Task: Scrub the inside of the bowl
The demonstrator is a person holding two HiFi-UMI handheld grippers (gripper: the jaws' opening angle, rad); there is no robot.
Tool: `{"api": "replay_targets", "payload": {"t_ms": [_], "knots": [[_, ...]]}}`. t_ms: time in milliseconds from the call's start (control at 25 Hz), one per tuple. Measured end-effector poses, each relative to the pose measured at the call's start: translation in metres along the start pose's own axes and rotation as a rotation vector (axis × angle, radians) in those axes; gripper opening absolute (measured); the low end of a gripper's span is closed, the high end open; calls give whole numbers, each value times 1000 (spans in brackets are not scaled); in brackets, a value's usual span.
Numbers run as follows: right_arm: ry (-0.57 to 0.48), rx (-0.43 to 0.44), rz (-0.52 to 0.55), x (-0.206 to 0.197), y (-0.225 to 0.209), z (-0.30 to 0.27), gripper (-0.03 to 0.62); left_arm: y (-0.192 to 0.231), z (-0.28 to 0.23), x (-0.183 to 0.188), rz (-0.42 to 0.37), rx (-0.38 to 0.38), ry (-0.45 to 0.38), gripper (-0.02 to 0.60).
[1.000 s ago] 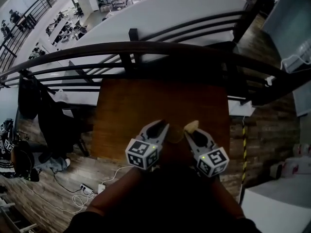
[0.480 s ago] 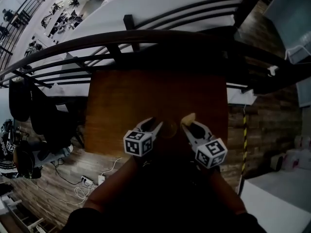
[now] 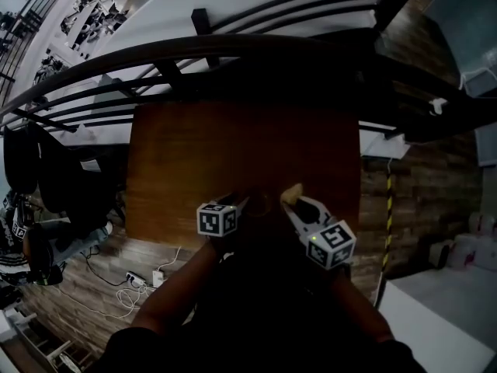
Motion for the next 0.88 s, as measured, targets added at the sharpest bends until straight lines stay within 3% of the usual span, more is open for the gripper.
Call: {"api": "replay_targets", "payload": {"t_ms": [440,880], "knots": [[33,16,-16,-6,-25,0,83,27,-43,-20,58,96,110,170],[65,35,-13,-12,-35,-4,83,36,-66,-36,151,98,160,156]]}}
Point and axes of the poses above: the fingertips, and each gripper's own axes: z backward along the fingers, y to its left, x out of its top, the point moved 7 cm from there along z, backward along the fingers, and after that the axes turned 4 degrees about y, right-handed, at the moved point
